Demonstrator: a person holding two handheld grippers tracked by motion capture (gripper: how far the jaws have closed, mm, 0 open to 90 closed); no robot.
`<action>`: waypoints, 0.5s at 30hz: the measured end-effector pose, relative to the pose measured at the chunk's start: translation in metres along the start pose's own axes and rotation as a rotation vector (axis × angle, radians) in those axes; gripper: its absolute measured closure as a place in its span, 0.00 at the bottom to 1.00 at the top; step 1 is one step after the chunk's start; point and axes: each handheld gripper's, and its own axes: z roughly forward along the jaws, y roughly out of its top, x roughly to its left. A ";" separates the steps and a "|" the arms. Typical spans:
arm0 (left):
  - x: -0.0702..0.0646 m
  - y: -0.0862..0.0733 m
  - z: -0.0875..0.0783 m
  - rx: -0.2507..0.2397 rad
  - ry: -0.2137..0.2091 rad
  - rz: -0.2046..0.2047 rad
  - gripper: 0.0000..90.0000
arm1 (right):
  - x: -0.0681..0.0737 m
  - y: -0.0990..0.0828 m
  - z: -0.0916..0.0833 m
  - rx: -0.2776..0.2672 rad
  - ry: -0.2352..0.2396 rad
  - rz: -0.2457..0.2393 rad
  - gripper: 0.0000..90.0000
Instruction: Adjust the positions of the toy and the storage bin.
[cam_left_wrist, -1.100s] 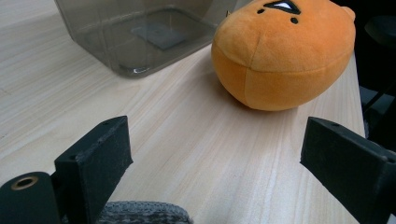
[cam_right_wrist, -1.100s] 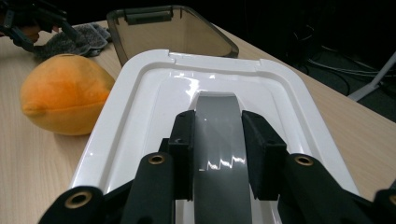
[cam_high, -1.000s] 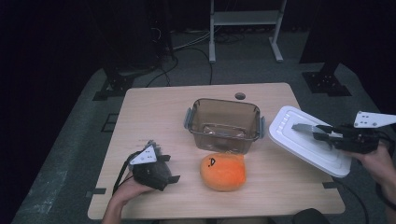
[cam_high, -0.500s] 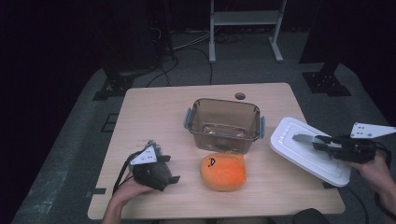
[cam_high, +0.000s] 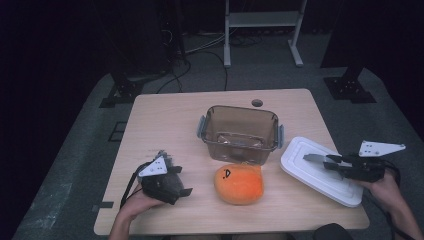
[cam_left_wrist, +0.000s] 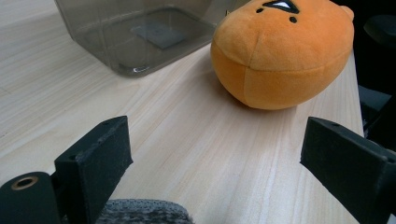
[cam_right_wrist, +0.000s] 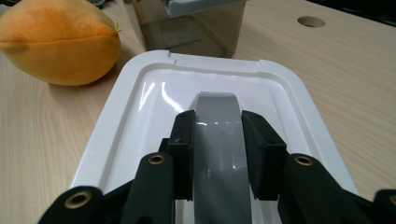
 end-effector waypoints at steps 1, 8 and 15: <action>0.000 0.000 0.000 0.001 0.000 0.001 0.09 | 0.000 -0.001 0.002 -0.001 0.003 0.002 0.73; 0.000 0.000 0.000 0.004 -0.001 0.003 0.09 | 0.005 -0.012 0.015 0.002 0.024 0.014 0.73; 0.000 0.000 0.000 0.002 -0.001 0.002 0.09 | 0.009 -0.017 0.023 0.011 0.035 0.015 0.73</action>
